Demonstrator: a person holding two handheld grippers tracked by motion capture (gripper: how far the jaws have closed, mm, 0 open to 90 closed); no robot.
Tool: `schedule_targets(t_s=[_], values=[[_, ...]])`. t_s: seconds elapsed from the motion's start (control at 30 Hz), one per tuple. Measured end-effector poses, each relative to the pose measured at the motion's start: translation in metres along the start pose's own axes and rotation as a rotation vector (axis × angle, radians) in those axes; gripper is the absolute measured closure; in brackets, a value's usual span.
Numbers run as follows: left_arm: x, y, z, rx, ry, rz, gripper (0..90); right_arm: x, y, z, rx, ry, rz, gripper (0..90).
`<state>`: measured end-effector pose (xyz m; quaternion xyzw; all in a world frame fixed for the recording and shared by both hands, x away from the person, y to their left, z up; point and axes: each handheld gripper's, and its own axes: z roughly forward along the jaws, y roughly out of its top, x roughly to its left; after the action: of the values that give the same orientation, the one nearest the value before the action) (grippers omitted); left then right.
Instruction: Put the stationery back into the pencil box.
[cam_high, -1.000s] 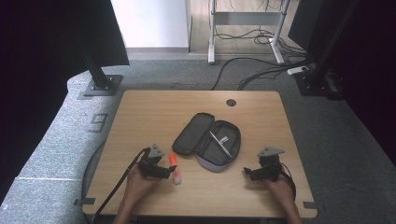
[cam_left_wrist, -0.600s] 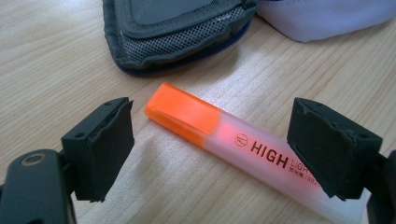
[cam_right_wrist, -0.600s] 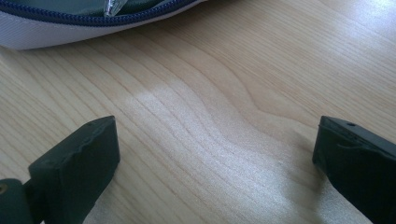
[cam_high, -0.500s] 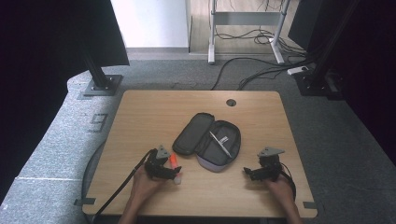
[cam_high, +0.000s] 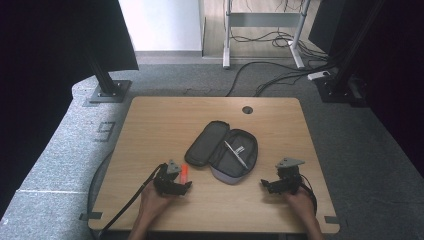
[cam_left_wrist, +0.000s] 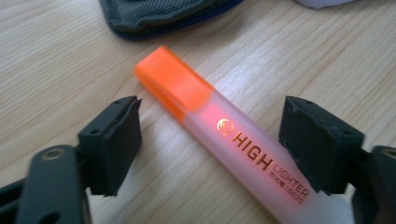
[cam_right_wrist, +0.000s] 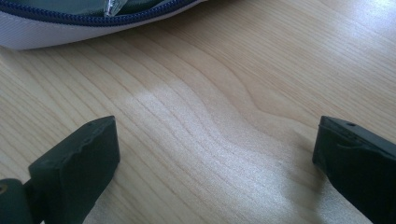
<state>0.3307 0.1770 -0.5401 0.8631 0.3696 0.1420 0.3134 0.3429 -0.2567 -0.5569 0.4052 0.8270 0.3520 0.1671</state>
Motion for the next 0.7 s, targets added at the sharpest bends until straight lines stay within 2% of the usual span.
schedule_targets(t_s=[0.13, 0.4, 0.53, 0.7], values=[[0.006, -0.007, -0.006, -0.012, -0.008, -0.021, 31.4, 0.000, 0.000, 0.000, 0.000, 0.000, 0.000, 0.4], [0.016, -0.015, -0.015, -0.020, -0.002, -0.041, 57.5, 0.000, 0.000, 0.000, 0.000, 0.000, 0.000, 0.4], [0.018, -0.016, -0.017, -0.021, 0.000, -0.043, 65.8, 0.000, 0.000, 0.000, 0.000, 0.000, 0.000, 0.4], [0.018, -0.016, -0.018, -0.017, -0.006, -0.038, 66.6, 0.000, 0.000, 0.000, 0.000, 0.000, 0.000, 0.4]])
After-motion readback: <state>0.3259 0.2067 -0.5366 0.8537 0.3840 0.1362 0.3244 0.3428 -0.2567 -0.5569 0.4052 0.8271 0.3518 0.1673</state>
